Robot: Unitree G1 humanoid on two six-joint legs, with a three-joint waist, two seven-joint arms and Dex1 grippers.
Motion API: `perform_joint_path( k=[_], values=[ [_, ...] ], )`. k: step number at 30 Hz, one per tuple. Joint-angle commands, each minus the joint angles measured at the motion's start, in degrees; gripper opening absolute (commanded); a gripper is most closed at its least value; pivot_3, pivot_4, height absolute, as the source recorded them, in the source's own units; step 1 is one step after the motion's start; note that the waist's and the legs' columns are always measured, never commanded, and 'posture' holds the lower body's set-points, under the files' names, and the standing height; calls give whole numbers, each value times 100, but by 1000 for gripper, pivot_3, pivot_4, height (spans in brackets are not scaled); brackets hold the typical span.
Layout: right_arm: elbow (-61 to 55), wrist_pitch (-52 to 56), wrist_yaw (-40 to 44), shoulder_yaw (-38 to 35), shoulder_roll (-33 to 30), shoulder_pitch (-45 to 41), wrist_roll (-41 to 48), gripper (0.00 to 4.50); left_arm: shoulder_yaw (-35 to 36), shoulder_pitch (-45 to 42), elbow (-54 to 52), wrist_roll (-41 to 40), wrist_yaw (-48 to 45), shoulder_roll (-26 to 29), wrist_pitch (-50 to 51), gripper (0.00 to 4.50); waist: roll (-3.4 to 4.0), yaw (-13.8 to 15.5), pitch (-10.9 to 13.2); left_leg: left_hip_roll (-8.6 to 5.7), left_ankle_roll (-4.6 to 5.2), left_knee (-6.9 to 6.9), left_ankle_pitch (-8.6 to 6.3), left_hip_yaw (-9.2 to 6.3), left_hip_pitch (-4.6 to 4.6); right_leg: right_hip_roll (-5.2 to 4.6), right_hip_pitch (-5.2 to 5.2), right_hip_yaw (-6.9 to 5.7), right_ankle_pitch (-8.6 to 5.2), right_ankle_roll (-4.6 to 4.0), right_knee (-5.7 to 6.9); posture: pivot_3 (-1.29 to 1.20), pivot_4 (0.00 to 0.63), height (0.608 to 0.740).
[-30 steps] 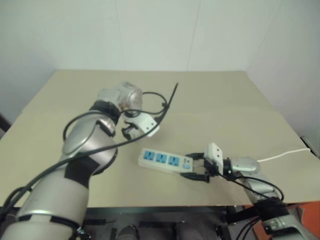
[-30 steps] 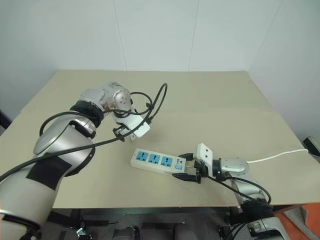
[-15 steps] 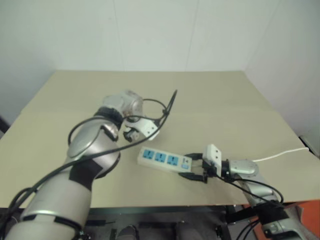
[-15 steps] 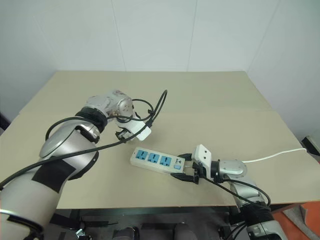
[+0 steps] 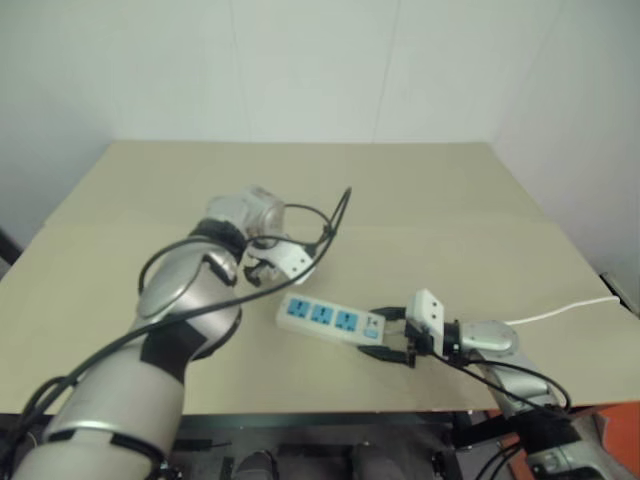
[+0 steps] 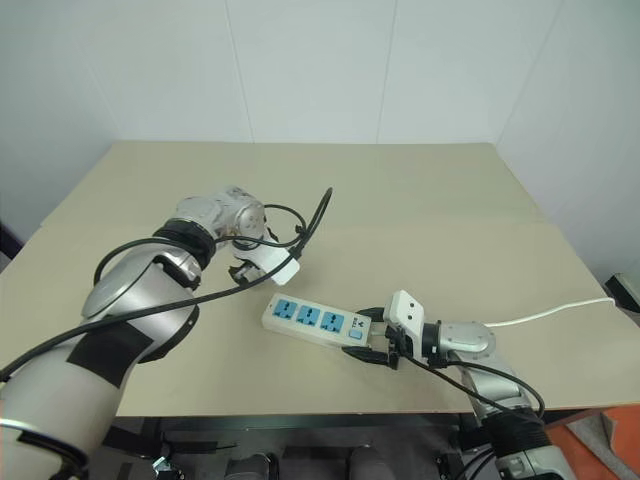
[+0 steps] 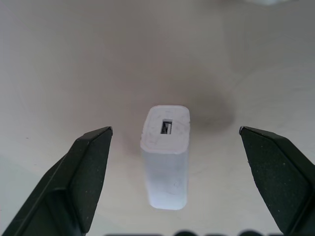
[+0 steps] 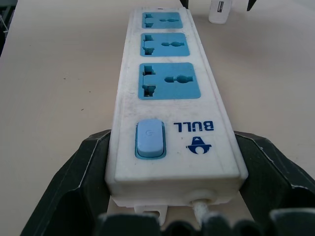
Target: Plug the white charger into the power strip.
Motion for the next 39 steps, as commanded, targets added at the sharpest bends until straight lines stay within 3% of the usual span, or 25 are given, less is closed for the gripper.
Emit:
perform_joint_path(
  k=[1,2,4,13,19,23,28,33,39],
  values=[
    [41,222,-65,216,-33,148,-225,3401,56,9,-1,28,63,-20,76,4500,0,0,0,0,0,0,0,0,0,0,0,0,0,0,0,0,150,740],
    [6,281,-88,203,-32,145,-208,3401,48,12,3,37,15,-24,59,4500,0,0,0,0,0,0,0,0,0,0,0,0,0,0,0,0,150,740],
    [-41,378,-110,173,-38,134,-164,3401,-7,22,8,112,62,-41,86,3939,0,-1,0,1,0,-1,0,0,1,0,0,0,0,0,0,0,150,740],
    [-3,371,-155,179,-39,48,-234,3401,-1,86,22,259,255,-70,161,1057,0,7,0,0,0,0,0,0,3,0,0,1,0,0,3,0,150,740],
    [173,249,-72,214,-19,-140,-281,3401,179,3,-3,121,374,-36,103,1006,0,-1,0,-1,0,2,0,0,8,0,2,2,0,0,12,0,150,740],
    [595,10,112,245,-15,-472,-315,3401,738,-229,-57,-405,153,100,43,1006,0,-14,0,0,0,2,0,1,10,2,1,3,0,0,15,0,150,740],
    [1420,-559,566,303,25,-1158,-318,3401,2151,-538,-209,-1842,-980,478,-48,1006,0,-34,2,0,-1,2,1,-1,6,2,-3,0,0,0,16,0,150,740],
    [2299,-917,950,428,218,-1759,-399,3401,4039,-243,-484,-4091,-2467,617,664,1006,2,-47,2,0,-1,0,1,0,4,0,-2,-3,0,0,13,0,150,740],
    [3258,-1389,1125,518,532,-2129,-622,3401,4299,1060,-1592,-6192,-2554,725,2397,1006,3,-182,1,3,0,2,1,-4,28,1,11,-2,0,0,33,0,150,740]
  ],
)
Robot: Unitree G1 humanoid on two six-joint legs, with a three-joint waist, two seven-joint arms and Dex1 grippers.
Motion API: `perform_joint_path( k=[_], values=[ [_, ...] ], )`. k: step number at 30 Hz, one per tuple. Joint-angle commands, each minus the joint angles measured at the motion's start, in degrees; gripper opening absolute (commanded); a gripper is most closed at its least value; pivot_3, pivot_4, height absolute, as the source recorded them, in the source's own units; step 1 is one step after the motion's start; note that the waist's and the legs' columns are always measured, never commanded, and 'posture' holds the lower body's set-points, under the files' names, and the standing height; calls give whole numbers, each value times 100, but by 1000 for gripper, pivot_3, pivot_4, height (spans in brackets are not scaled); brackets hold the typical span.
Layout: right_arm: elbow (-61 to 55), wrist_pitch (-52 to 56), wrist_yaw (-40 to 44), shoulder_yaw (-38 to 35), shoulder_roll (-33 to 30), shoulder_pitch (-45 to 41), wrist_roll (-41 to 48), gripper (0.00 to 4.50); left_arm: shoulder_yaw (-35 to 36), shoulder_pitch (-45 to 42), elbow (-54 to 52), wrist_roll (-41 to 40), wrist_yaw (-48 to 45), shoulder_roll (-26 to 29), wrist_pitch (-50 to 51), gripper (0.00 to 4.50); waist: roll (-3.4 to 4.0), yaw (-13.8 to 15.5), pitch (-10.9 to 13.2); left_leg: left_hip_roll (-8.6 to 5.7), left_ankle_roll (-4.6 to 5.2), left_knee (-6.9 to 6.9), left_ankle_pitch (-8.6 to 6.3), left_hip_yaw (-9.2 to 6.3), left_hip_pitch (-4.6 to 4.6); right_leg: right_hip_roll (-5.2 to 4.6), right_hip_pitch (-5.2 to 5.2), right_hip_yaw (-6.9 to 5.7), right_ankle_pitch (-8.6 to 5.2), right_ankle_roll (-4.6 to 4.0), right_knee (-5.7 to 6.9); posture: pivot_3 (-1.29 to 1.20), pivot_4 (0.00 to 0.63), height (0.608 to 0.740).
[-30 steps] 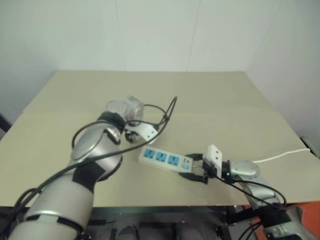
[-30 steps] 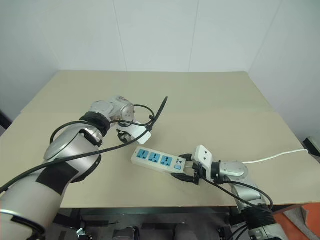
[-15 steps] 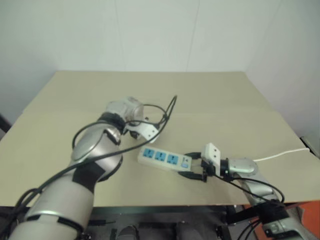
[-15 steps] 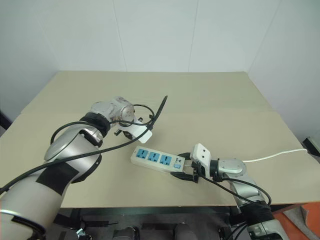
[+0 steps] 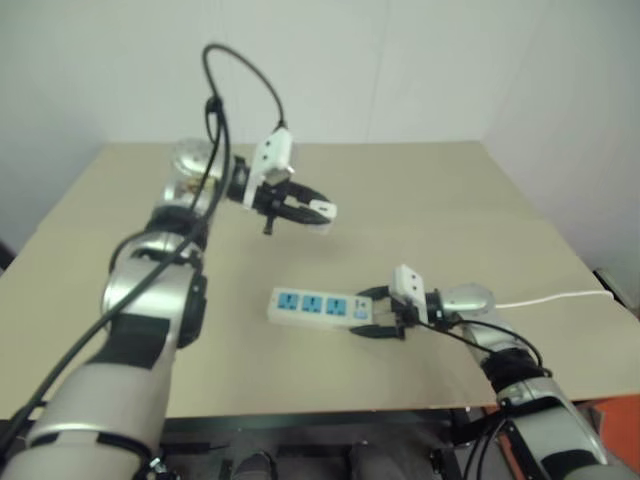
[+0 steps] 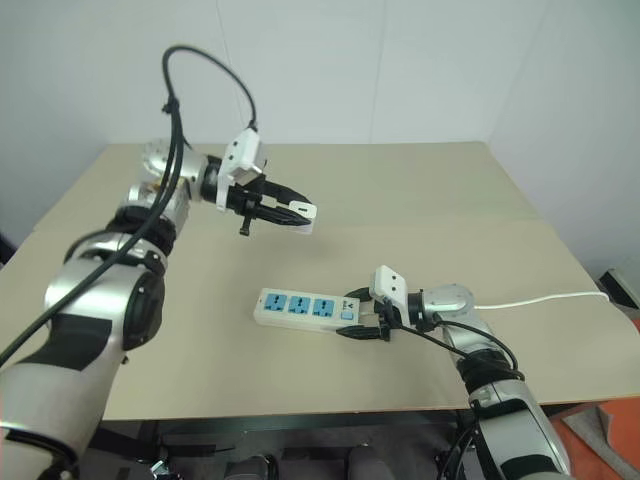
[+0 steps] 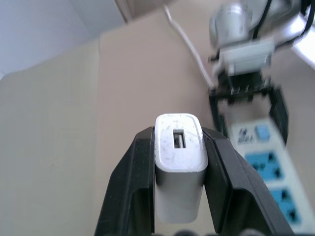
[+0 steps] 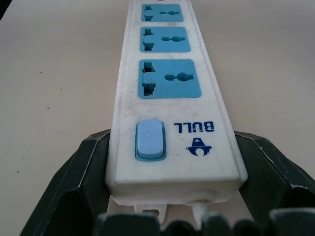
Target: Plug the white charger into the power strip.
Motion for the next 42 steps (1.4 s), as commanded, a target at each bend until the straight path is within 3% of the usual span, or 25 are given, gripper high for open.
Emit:
perform_joint_path(
  k=[1,6,11,14,28,42],
  values=[
    [580,-294,116,130,151,-147,-280,3401,105,744,-978,-1346,-38,115,1112,1006,1,-50,-1,0,0,0,0,0,5,0,2,0,0,0,1,0,150,740],
    [1114,-460,230,148,276,-364,-383,3401,96,1575,-1704,-2032,-38,77,1791,1006,-2,-102,-2,1,0,6,0,-8,12,1,12,-2,2,-2,5,0,150,740],
    [1357,-605,280,137,339,-446,-447,3401,-126,1947,-1893,-2142,-38,-103,1911,1006,-3,-106,-3,0,-1,4,0,-9,70,2,76,-5,2,-1,-6,0,150,740],
    [1389,-632,274,132,360,-453,-478,3401,-645,2092,-1954,-1970,-38,-59,1644,1006,-3,-114,-3,1,-2,0,0,-9,87,3,89,-4,0,-2,-7,0,150,740],
    [1176,-639,240,158,283,-304,-552,3401,-1383,1985,-1367,-2100,-38,-80,1365,1006,-3,-111,-4,1,-1,-1,0,-9,84,5,88,-1,0,-3,-11,0,150,740],
    [1010,-629,161,190,268,-208,-604,3401,-1403,1755,-736,-1940,-38,-318,1082,1006,-4,-115,-4,1,-1,-6,0,-9,83,6,86,-1,-2,-4,-17,0,150,740]
  ],
)
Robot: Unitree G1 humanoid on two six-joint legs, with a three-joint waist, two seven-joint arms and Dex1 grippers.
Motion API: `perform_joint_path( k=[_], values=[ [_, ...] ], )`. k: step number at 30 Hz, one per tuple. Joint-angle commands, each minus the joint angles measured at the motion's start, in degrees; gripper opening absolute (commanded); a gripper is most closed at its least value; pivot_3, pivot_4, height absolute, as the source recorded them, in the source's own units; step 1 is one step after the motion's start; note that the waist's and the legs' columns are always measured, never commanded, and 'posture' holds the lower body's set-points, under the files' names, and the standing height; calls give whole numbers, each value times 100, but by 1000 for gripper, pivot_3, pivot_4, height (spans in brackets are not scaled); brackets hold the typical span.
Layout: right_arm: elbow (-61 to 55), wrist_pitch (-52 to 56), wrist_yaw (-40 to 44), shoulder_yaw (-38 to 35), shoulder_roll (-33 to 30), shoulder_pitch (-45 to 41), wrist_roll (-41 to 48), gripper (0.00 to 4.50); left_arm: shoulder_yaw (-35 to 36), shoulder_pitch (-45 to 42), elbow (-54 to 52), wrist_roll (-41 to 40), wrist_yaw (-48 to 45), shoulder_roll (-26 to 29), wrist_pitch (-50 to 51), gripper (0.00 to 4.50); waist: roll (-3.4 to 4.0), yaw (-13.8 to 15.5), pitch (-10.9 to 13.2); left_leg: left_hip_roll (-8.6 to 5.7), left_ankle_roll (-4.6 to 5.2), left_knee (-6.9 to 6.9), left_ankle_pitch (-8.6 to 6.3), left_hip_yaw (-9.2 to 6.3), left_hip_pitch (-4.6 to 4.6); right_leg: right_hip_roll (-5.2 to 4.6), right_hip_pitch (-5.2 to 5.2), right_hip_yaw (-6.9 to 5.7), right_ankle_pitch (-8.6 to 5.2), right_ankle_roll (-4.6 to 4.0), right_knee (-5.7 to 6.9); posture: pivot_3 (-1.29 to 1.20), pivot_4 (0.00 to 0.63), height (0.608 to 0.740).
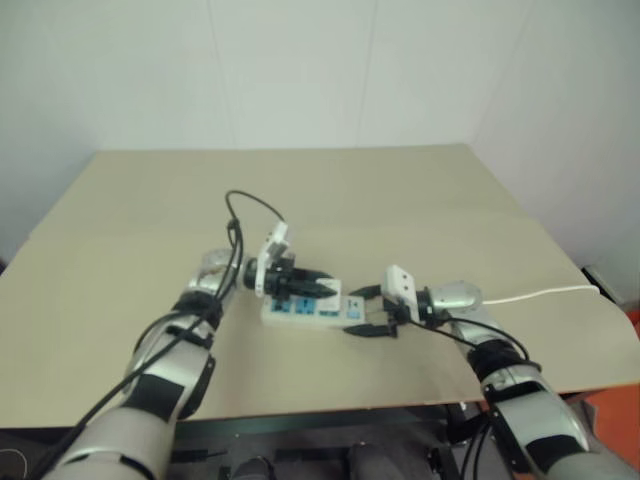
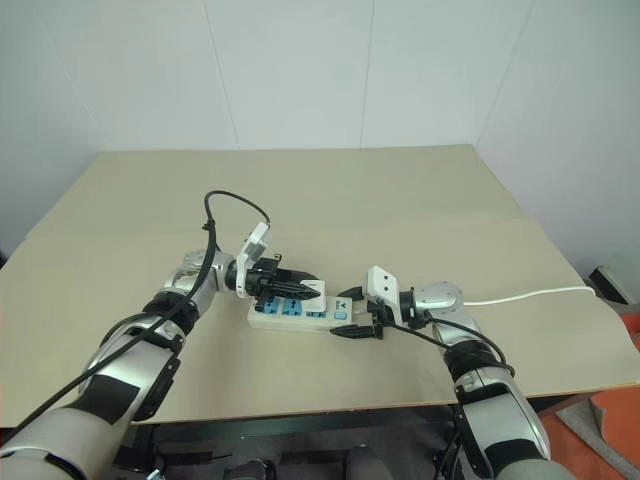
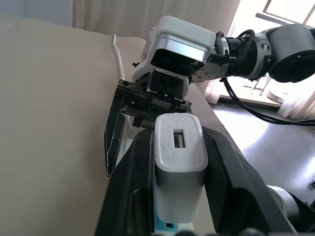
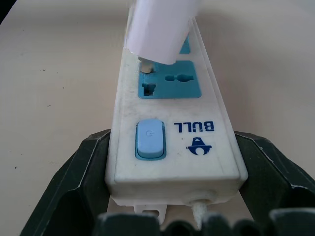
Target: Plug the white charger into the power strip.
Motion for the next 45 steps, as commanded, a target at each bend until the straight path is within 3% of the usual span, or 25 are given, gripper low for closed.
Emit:
perform_joint_path(
  k=[1,15,27,45],
  values=[
    [64,26,-61,209,-32,177,-379,3401,34,-205,120,73,-20,-21,-118,1006,0,1,0,0,0,0,0,0,0,0,0,0,0,0,-1,0,150,740],
    [121,-1,-174,203,-8,160,-433,3401,78,-185,320,214,-20,-157,-187,1006,-2,1,-2,0,0,-1,0,0,0,0,1,0,0,1,-4,0,150,740],
    [59,-3,-235,218,19,227,-450,3401,76,-71,646,949,-20,-243,-981,1006,-6,-3,-7,0,0,-6,0,-1,5,1,1,1,0,0,-7,0,150,740],
    [5,-95,-268,217,-24,345,-507,3401,660,465,990,1843,105,-329,-1713,1006,-22,23,-117,-1,-1,-31,-1,-1,41,0,27,3,-4,-6,-21,0,150,740]
  ],
)
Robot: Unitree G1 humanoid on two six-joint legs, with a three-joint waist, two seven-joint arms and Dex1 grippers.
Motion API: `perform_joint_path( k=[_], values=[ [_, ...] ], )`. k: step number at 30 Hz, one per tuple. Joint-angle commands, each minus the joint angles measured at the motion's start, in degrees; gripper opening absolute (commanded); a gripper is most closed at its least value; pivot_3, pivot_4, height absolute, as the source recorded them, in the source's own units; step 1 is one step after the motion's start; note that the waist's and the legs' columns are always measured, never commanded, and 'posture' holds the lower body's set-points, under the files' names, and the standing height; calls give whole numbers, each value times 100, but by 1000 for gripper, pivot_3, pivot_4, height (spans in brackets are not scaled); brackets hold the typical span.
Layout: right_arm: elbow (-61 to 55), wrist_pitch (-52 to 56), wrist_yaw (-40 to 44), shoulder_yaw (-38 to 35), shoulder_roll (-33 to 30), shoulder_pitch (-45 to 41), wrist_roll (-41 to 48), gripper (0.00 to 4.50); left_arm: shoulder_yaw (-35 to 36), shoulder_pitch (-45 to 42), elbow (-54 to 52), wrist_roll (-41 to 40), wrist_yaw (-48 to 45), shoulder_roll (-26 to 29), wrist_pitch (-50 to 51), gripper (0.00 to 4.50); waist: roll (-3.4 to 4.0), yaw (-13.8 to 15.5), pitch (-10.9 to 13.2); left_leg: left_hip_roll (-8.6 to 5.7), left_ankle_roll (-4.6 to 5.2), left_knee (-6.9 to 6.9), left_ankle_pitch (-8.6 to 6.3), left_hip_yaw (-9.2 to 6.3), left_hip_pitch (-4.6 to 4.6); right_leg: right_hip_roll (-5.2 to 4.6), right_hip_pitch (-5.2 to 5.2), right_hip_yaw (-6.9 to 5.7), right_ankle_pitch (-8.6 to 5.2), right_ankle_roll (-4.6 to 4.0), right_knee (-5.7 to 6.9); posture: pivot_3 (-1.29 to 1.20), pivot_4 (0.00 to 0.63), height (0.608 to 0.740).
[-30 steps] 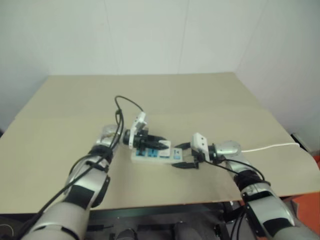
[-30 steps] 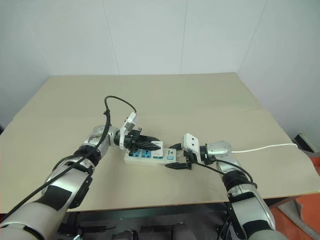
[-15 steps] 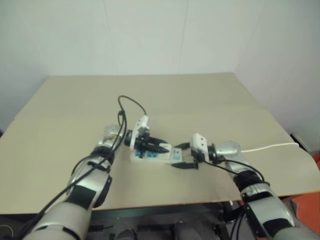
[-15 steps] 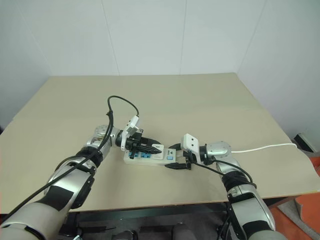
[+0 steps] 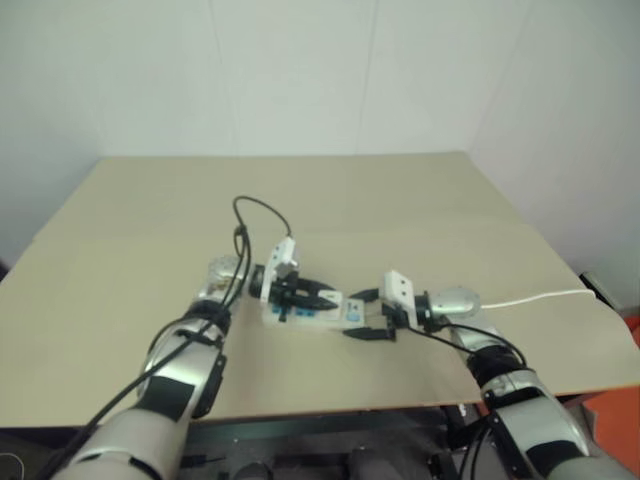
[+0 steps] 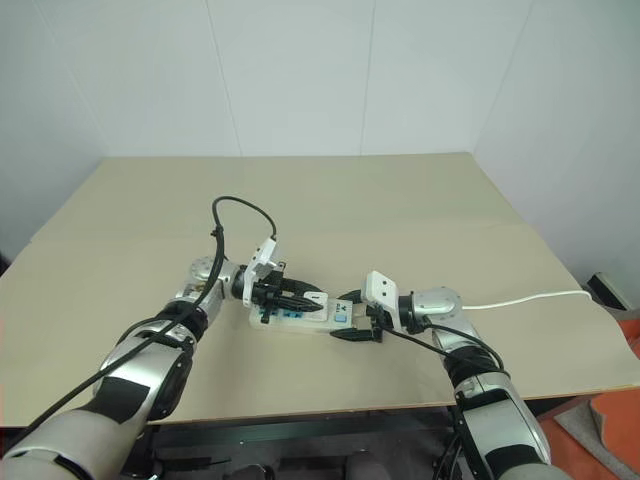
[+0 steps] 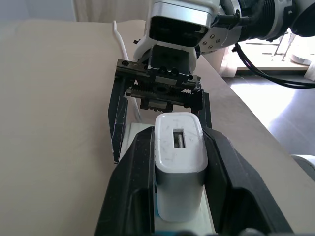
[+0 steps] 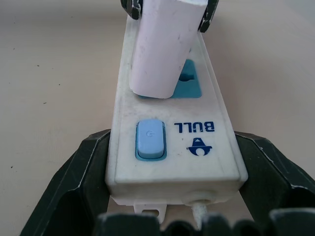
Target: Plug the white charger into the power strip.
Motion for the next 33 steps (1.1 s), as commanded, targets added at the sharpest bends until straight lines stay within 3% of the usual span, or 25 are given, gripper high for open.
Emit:
perform_joint_path(
  k=[1,17,27,33],
  values=[
    [78,27,-28,198,-54,183,-337,3401,-109,314,265,548,129,113,-121,1006,1,2,-11,0,0,-1,0,0,0,0,0,0,0,-1,-1,0,150,740],
    [60,60,-174,237,-90,187,-395,3401,-125,507,318,923,465,118,-438,1006,1,11,-115,0,-2,-10,-1,-2,13,0,11,-1,-22,-37,-8,0,150,740],
    [-77,124,-249,203,-107,225,-416,3401,292,437,217,854,446,123,-661,4348,8,20,-119,-1,-9,-20,-6,-4,25,-1,17,-1,-35,-59,-9,0,150,740],
    [64,119,-446,211,-44,179,-501,3401,758,181,-29,553,-2,479,-551,4474,5,-15,-105,0,-4,-23,-3,-4,-2,1,-15,0,-33,-56,-7,0,150,740]
  ],
)
